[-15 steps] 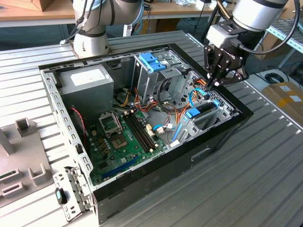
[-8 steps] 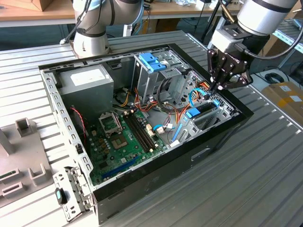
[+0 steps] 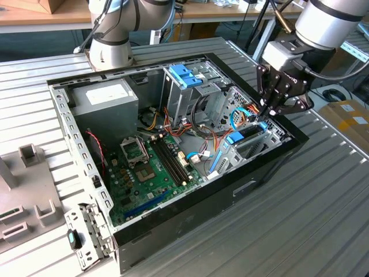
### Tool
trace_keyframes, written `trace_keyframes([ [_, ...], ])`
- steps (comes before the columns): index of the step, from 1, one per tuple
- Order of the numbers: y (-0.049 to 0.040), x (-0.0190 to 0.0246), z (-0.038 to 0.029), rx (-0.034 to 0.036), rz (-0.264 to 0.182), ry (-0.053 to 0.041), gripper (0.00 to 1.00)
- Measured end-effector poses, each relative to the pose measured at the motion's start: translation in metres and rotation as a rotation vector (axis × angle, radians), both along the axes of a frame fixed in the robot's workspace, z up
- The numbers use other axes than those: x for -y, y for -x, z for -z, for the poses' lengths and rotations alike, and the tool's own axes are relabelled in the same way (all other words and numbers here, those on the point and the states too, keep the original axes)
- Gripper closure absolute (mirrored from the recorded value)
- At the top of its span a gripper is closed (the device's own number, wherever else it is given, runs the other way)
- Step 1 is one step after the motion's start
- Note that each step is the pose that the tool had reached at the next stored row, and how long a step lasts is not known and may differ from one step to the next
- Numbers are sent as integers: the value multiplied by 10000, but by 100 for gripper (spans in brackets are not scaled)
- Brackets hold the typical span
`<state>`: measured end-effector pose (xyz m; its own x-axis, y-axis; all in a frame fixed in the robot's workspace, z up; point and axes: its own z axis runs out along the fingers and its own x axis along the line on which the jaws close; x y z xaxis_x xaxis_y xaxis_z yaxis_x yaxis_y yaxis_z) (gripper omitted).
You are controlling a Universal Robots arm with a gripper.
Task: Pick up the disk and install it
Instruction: 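Insert the first disk wire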
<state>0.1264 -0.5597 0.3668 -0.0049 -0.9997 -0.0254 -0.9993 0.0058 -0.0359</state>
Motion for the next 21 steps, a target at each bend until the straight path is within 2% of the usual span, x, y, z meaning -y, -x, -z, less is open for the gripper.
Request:
trace_keyframes([
  [3,27,25,3,1,0,-1,84],
  [14,106,19,30,1,-2,-1,84],
  [18,107,-3,44,1,0,0,84],
  [21,107,-36,57,0,0,0,84],
])
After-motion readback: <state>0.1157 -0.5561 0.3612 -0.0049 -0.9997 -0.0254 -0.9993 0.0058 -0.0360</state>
